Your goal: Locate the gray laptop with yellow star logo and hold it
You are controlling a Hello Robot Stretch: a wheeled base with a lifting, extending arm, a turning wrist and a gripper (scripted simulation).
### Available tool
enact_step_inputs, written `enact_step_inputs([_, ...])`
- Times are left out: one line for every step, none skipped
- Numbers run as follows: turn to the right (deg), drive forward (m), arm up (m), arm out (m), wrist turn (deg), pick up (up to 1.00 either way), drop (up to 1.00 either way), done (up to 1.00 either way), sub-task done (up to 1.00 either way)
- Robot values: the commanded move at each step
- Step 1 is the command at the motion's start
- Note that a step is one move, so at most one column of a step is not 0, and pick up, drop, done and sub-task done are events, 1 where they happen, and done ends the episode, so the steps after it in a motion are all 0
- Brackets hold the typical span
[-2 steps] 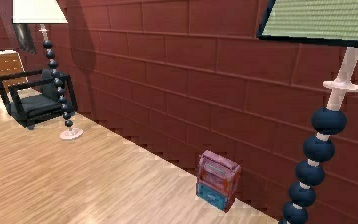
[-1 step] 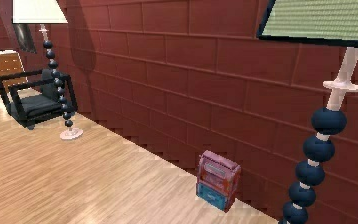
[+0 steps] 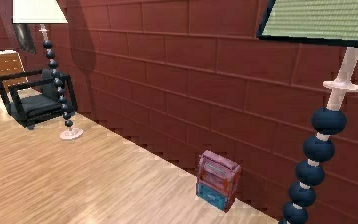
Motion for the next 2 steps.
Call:
enact_step_inputs([0.0,0.0,0.1,0.0,0.0,0.0,0.0,0.0,0.0])
enact_step_inputs([0.0,0.0,0.0,0.0,0.0,0.0,0.0,1.0,0.0])
